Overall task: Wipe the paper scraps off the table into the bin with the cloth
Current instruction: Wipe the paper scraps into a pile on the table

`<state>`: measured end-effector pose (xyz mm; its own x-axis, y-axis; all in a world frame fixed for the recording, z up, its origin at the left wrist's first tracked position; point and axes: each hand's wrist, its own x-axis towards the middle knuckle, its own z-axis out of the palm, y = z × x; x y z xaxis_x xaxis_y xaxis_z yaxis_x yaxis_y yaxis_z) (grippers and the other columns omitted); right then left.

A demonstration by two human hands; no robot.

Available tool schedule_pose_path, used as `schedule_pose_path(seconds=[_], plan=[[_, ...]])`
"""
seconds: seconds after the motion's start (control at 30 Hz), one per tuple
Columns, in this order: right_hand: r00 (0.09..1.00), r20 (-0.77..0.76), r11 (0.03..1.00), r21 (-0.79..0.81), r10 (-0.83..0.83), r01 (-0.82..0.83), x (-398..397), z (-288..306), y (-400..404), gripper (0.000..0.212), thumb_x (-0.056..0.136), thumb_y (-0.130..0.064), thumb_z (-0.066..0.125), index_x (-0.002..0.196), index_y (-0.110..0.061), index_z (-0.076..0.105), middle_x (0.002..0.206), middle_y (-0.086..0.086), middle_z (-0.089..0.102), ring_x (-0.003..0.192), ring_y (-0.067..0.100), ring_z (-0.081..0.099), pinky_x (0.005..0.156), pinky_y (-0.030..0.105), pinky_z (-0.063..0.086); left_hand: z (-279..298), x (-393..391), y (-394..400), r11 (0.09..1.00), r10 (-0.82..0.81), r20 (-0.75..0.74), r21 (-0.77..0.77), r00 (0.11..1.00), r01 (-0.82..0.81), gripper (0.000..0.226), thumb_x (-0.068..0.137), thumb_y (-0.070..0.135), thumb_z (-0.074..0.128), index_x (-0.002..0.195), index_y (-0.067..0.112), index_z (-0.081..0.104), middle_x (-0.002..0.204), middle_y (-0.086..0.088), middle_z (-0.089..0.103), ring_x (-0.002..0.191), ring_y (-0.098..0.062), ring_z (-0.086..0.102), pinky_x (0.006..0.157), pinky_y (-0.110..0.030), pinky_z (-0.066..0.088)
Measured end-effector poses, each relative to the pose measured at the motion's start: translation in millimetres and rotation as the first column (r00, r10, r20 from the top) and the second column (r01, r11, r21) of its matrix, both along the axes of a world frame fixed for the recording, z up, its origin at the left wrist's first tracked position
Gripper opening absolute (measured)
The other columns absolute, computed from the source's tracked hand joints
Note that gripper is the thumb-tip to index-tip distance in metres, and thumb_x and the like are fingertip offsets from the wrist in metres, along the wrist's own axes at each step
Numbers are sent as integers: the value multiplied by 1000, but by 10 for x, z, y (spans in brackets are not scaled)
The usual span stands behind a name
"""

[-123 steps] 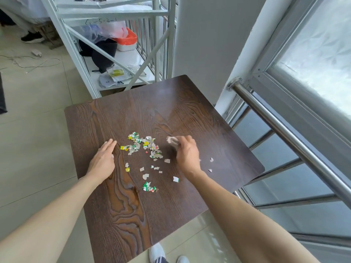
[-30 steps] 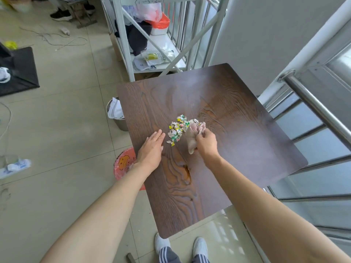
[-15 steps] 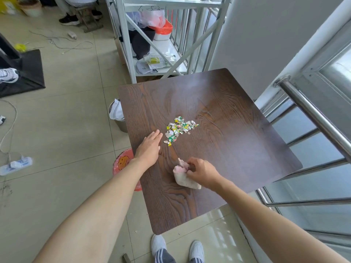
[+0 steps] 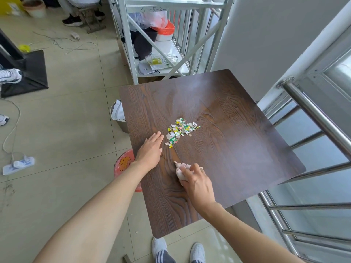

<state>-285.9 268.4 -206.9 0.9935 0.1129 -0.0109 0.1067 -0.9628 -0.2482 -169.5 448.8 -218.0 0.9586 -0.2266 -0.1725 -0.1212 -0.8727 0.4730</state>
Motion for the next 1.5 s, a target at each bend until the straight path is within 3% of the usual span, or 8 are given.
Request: schedule_pose_path(seconds=[0.27, 0.6, 0.8, 0.93, 1.1, 1.17, 1.3, 1.5], plan=[[998, 55, 988, 148, 39, -47, 694, -27, 367, 24, 75, -7, 67, 96, -19, 69, 85, 8, 58, 73, 30, 56, 50, 33, 47, -89, 31, 146, 995, -48, 63, -78, 997, 53, 71, 84, -14, 34, 148, 13, 25, 159, 0, 18, 147, -14, 14, 121, -35, 16], [984, 42, 979, 103, 173, -176, 924, 190, 69, 22, 74, -22, 54, 94, -22, 63, 93, 1, 57, 87, 27, 52, 63, 35, 44, -94, 67, 220, 994, -43, 51, -102, 998, 48, 74, 82, -17, 30, 148, 17, 27, 158, 5, 22, 145, -10, 18, 120, -29, 17], [993, -6, 992, -61, 114, -114, 529, 175, -574, 17, 71, -29, 58, 88, -29, 61, 96, -5, 57, 90, 25, 55, 66, 31, 27, -105, 63, 216, 992, -60, 57, -109, 997, 66, 69, 85, -15, 30, 148, 14, 26, 158, 1, 22, 146, -12, 17, 120, -29, 14], [999, -7, 997, 70, 35, -34, 490, 119, -512, 31, 84, -52, 51, 83, -25, 66, 97, -5, 61, 90, 21, 54, 67, 34, 43, -117, 57, 204, 994, -46, 48, -99, 998, 51, 67, 88, -14, 30, 148, 14, 25, 158, 1, 21, 146, -12, 16, 121, -30, 15], [988, -43, 978, 137, -150, 154, 468, 126, -357, 37, 85, -19, 62, 121, -21, 52, 127, 5, 44, 85, 32, 60, 60, 36, 50, -130, 73, 210, 994, -49, 42, -91, 998, 53, 66, 87, -13, 30, 148, 14, 27, 158, 1, 22, 146, -13, 18, 120, -32, 16], [972, -33, 957, 166, -235, 237, 437, 110, -341, 35, 85, -22, 66, 116, -12, 56, 135, 8, 40, 86, 31, 61, 59, 34, 48, -120, 77, 202, 995, -50, 43, -88, 998, 54, 66, 87, -13, 30, 148, 13, 27, 158, 0, 23, 146, -13, 18, 120, -30, 15], [961, 33, 960, -46, -275, 276, 398, 54, -337, 21, 85, -33, 65, 92, -14, 70, 120, 10, 53, 100, 33, 54, 75, 41, 47, -115, 65, 197, 995, -43, 44, -89, 998, 47, 65, 88, -13, 30, 148, 12, 27, 158, -1, 22, 146, -14, 18, 120, -30, 15], [977, -32, 974, 75, -213, 215, 151, 69, -277, 13, 84, -13, 59, 93, -9, 68, 95, 14, 56, 88, 34, 52, 62, 34, 41, -85, 44, 183, 994, -39, 44, -97, 998, 43, 66, 88, -14, 30, 148, 13, 25, 158, 0, 21, 146, -14, 17, 120, -31, 15]])
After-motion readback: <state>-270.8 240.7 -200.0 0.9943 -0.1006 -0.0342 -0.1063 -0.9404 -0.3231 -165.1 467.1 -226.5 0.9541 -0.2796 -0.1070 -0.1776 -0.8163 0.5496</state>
